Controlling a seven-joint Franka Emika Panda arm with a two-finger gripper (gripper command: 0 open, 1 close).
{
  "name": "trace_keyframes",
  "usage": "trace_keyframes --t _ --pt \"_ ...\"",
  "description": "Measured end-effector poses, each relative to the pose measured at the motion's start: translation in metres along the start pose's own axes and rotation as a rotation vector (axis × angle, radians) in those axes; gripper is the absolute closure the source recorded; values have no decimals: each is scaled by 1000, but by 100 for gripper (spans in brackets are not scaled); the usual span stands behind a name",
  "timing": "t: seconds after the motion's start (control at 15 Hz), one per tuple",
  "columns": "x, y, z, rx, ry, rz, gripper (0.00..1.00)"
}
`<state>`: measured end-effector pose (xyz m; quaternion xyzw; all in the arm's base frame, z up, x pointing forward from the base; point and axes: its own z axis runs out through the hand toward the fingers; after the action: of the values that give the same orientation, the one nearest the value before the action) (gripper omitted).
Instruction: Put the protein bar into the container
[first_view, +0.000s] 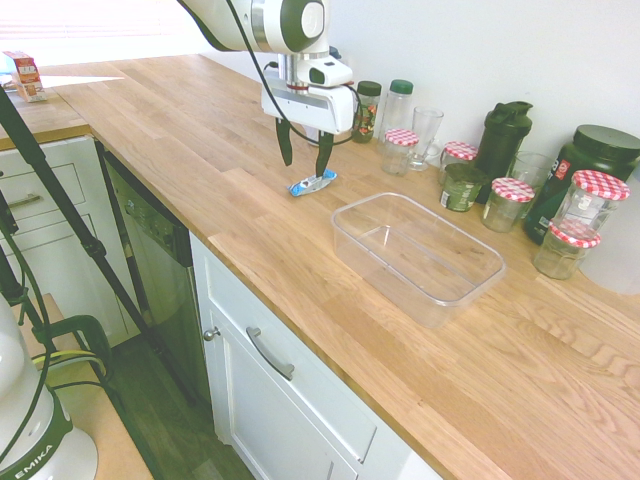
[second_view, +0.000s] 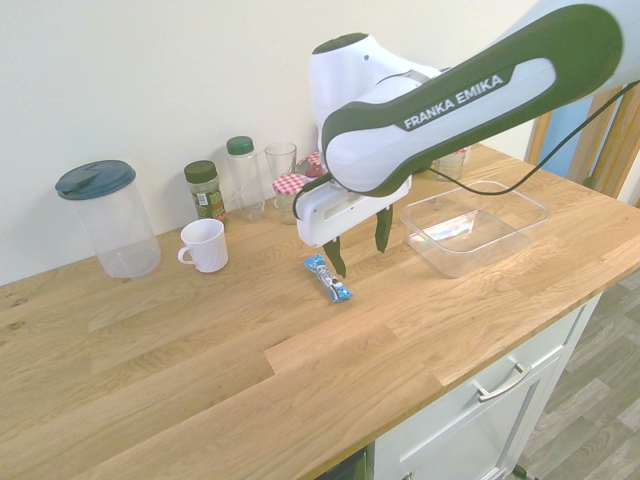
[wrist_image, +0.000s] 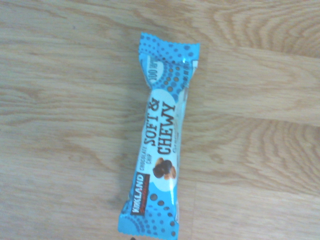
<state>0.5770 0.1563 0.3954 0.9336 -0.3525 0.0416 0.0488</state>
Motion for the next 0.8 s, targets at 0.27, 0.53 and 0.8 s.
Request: trace_keyframes --t 0.27,0.53,0.8 --pt "-1 -10 9 -7 -6 -19 0" --pt "2 -16 26 -23 -21 -45 0" --pt "3 -24 33 -26 -26 -62 0"
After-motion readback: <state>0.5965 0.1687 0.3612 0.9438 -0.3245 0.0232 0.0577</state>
